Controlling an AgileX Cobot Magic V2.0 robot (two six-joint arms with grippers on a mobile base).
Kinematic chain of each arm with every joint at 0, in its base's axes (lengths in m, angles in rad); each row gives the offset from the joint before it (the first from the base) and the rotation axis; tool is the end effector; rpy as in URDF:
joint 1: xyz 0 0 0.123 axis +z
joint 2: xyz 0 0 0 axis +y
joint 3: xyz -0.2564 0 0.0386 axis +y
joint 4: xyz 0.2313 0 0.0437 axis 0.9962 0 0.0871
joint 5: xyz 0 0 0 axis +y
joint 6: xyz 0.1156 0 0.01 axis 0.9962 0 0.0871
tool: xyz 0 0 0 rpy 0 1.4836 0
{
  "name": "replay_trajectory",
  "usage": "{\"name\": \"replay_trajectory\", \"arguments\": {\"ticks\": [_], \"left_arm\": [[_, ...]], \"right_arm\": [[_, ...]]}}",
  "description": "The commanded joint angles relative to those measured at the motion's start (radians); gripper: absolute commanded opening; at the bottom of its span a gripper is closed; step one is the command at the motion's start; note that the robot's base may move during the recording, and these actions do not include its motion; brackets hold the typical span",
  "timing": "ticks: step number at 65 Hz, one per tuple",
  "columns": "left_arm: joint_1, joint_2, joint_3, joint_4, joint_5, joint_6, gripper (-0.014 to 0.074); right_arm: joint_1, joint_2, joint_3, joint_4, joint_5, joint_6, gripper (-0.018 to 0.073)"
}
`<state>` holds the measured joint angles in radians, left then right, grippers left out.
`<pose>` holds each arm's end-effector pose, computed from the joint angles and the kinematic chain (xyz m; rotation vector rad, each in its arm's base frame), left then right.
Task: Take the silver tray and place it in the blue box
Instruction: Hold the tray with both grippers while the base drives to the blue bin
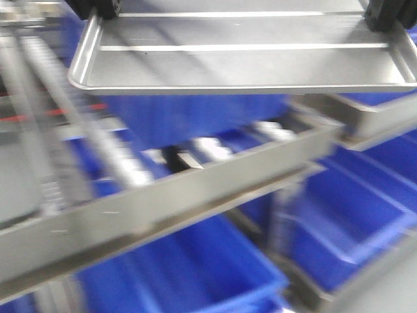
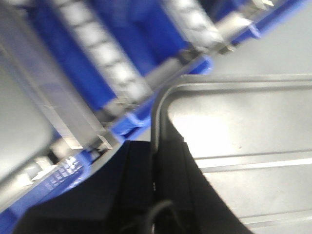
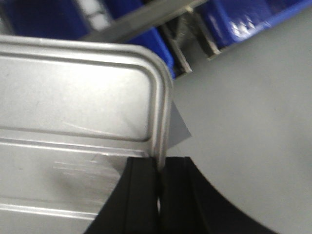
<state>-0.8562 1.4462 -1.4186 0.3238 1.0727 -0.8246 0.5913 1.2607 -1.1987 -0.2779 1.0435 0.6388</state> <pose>0.2210 -0.2052 0.3263 0.1329 2.5188 -0.2587 0.2252 0.1181 0.3133 -0.0313 2.5332 0.1230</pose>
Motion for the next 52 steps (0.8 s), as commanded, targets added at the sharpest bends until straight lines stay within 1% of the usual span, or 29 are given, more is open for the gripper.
{"name": "replay_trajectory", "arguments": {"ticks": [1,52], "left_arm": [[-0.002,-0.035,-0.036,0.055,0.008,0.006,-0.0097],[-0.002,-0.035,-0.036,0.055,0.008,0.006,-0.0098]], "right_arm": [[-0.008,-0.027,-0.034,-0.074,0.0,-0.01,0.006],[-0.008,-0.027,-0.034,-0.074,0.001,-0.01,0.006]]}}
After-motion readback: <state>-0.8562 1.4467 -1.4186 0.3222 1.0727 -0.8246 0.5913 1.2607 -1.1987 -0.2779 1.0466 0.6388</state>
